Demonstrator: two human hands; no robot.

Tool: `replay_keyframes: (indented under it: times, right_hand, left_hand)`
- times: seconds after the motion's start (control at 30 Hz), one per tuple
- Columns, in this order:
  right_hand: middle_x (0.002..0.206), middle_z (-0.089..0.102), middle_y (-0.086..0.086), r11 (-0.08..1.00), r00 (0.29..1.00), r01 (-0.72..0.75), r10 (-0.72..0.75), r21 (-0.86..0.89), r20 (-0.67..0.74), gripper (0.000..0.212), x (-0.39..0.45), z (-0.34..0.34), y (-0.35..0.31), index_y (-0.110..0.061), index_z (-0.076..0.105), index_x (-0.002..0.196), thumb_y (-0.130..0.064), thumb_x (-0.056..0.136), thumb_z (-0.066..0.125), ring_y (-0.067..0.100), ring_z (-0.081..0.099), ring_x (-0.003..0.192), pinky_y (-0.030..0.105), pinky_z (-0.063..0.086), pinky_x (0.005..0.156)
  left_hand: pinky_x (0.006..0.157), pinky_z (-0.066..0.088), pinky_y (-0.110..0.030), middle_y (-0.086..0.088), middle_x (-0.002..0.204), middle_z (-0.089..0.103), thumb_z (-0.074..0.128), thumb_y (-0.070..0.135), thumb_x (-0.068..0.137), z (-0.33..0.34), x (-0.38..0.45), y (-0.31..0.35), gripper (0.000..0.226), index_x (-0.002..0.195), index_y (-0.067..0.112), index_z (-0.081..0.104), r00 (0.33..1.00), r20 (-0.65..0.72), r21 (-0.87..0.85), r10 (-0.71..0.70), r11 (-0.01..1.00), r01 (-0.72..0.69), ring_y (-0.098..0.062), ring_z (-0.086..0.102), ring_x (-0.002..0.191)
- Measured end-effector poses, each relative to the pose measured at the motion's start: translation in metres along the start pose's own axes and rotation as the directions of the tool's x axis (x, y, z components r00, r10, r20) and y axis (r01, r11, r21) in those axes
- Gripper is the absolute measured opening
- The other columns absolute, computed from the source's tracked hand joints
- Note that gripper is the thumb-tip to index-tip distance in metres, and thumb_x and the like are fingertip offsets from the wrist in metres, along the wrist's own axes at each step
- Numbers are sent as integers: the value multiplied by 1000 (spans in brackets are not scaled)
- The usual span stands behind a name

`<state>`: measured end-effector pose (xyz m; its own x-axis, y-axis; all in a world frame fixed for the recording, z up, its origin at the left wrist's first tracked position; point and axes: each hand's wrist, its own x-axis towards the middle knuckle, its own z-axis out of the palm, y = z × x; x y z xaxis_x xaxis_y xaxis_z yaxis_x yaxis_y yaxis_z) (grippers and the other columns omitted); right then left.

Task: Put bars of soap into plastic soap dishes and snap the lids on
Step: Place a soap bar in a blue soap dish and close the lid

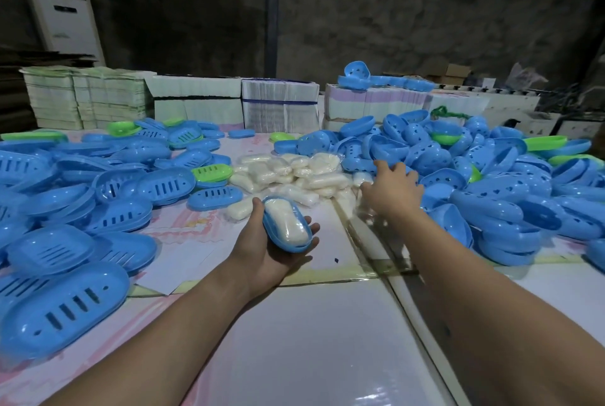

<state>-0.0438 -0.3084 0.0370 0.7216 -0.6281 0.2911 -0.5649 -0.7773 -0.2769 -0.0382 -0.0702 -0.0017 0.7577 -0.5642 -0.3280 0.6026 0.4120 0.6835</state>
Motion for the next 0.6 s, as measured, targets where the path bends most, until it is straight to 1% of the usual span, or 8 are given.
replay_keyframes:
  times: [0.03,0.1,0.2,0.27,0.33,0.4,0.47,0.6]
  right_hand:
    - [147,32,15,999,999,-49,49,-10,24,59,8,1,7,-28,30,146,-42,91,47,41,26,135,54,26,108]
    - [151,27,18,992,989,-115,119,-50,84,61,19,3,19,-36,22,149,-48,92,42,42,20,139,55,22,109]
    - [157,19,20,976,964,-166,191,-142,185,63,26,10,29,-47,11,150,-65,93,28,43,13,143,57,17,111]
    - [157,21,22,972,952,-177,210,-157,223,66,29,12,29,-50,6,150,-74,90,21,43,11,144,58,15,111]
    - [155,27,21,971,946,-180,214,-155,244,69,33,12,27,-52,4,150,-78,88,19,41,12,143,57,16,111]
    - [154,29,21,972,939,-187,220,-143,265,70,37,11,26,-52,5,150,-79,88,21,41,11,143,55,16,111]
    - [154,28,23,972,935,-206,230,-113,271,67,41,11,24,-52,11,149,-76,89,25,41,10,143,54,14,112]
    - [145,35,27,975,951,-211,220,-65,217,51,42,16,23,-49,34,140,-64,91,34,41,18,136,51,18,108]
  left_hand:
    - [98,44,-49,-24,104,75,30,72,97,0,1,0,84,117,-2,62,1000,-2,-27,4,1000,-4,-34,69,101]
    - [99,43,-51,-24,96,76,31,70,98,0,3,1,79,111,-1,62,1000,-4,-69,12,998,-13,-36,67,103]
    - [101,43,-51,-25,97,75,30,71,98,0,4,1,82,110,-3,63,1000,19,-44,-4,999,5,-36,67,103]
    - [100,44,-50,-26,101,75,30,72,97,-1,5,1,84,112,-3,64,999,29,-26,-17,999,18,-36,68,103]
    - [94,48,-50,-26,103,74,31,72,97,-2,5,1,84,113,-3,64,999,27,-31,-19,999,20,-36,68,104]
    - [89,50,-50,-27,102,74,32,72,97,-2,6,2,83,112,-3,64,1000,19,-38,-23,999,23,-37,68,104]
    - [87,52,-50,-27,102,74,33,71,97,-3,6,2,81,114,-3,62,999,13,-46,-31,998,31,-37,70,101]
    - [82,54,-51,-26,107,74,34,69,98,-2,6,2,79,126,-1,58,999,-1,-54,-32,998,32,-36,74,96]
